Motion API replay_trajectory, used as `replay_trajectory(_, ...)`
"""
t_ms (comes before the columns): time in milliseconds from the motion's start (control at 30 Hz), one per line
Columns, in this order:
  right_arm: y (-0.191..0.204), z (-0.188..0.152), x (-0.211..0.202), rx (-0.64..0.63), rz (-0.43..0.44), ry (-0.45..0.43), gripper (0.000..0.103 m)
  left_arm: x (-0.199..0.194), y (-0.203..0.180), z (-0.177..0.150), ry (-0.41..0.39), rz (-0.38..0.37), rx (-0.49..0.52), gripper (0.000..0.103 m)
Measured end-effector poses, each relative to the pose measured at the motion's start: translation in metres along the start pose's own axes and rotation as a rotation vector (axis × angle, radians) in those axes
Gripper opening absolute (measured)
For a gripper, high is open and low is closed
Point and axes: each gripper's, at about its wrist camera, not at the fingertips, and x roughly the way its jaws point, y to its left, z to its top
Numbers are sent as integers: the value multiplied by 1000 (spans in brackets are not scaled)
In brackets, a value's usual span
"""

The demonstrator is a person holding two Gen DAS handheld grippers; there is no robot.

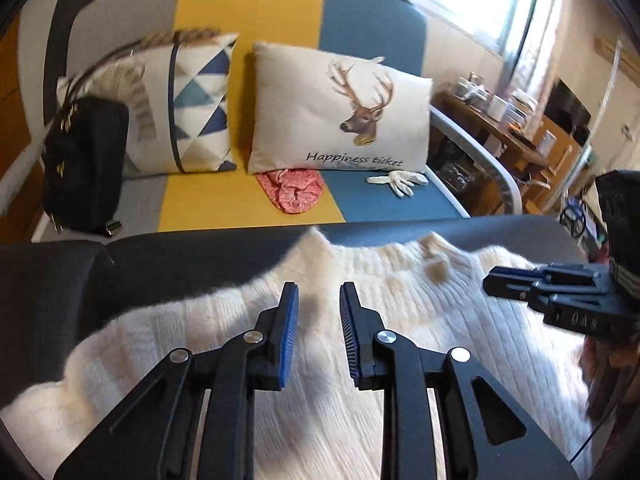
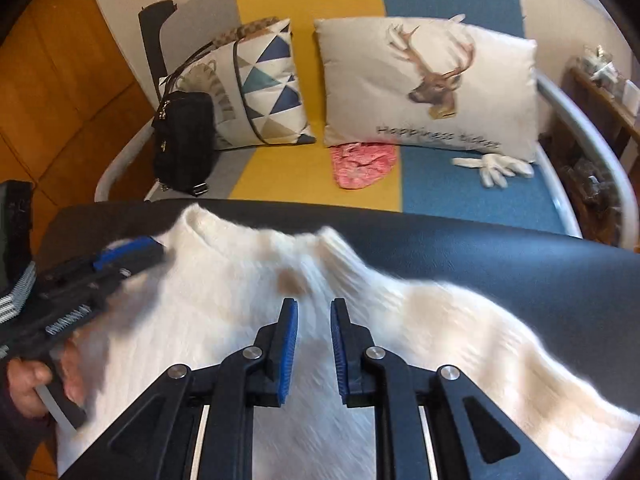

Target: Fold clothes

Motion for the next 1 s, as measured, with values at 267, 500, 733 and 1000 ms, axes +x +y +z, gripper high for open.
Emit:
replay_trajectory(267,-39,-24,-16,141,-60,30,17,3,-5,-7,67,24,-23,24)
replay_trajectory(500,-63,-82,-64,196,-94,6,17,-26,-71,-50,108,-101,111,24)
replay_trajectory(733,-77,-114,-86,224,-100,19,18,-27,-113,-83,174,-91,171,24)
replay_trajectory(1000,-51,-167,-98,177,49,103,12,-56,-126,-128,215,-85,207,24)
